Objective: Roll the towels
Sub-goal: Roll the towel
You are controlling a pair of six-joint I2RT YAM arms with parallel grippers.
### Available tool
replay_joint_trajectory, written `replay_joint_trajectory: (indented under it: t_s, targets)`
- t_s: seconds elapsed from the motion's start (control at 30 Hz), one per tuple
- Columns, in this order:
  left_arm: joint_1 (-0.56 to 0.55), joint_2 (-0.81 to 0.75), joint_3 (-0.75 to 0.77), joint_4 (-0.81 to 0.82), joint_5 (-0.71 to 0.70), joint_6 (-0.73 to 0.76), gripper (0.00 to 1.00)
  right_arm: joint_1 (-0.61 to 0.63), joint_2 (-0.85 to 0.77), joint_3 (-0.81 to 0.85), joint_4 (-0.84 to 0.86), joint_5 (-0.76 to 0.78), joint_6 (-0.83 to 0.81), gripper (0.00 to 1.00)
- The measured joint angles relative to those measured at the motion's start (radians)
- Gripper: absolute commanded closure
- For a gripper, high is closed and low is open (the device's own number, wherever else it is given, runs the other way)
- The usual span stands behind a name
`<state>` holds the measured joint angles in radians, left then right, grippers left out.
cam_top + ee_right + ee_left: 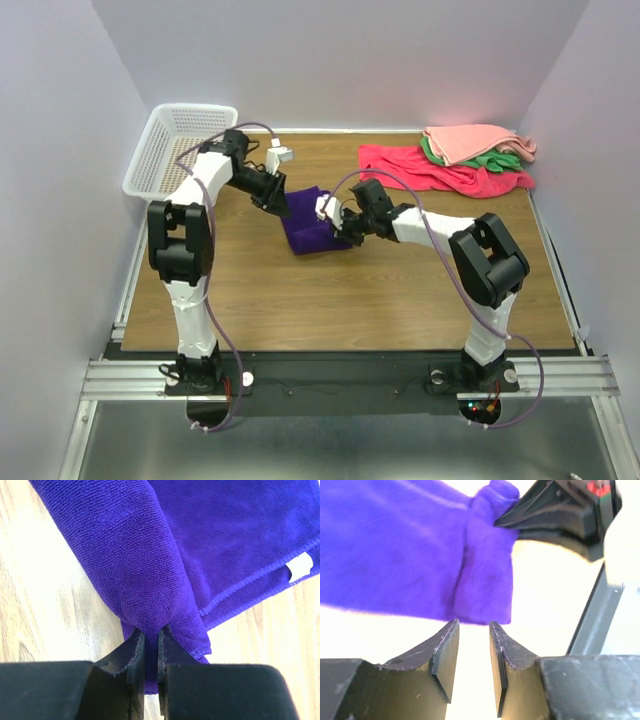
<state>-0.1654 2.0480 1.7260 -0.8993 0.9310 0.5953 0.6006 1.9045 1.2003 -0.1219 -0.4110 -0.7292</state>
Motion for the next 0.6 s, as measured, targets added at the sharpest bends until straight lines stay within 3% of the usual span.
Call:
replay_joint_trajectory:
  t_s: [0.23,0.37,0.6]
  targets:
    - [0.073,-0.072,-0.1,0.089,-0.032,-0.01,0.39,-0.016,0.051,0.123,-0.141,-0.047,0.0,0.99]
    - [0.103,-0.308,-0.34,0.282,-0.083,-0.023,0.27,-0.017,0.094,0.208,-0.237,-0.065,0.001,0.99]
    - [0.103,-0.765,-0.713,0.599,-0.161,0.014,0.25,-0.017,0.158,0.357,-0.425,-0.066,0.005,1.0]
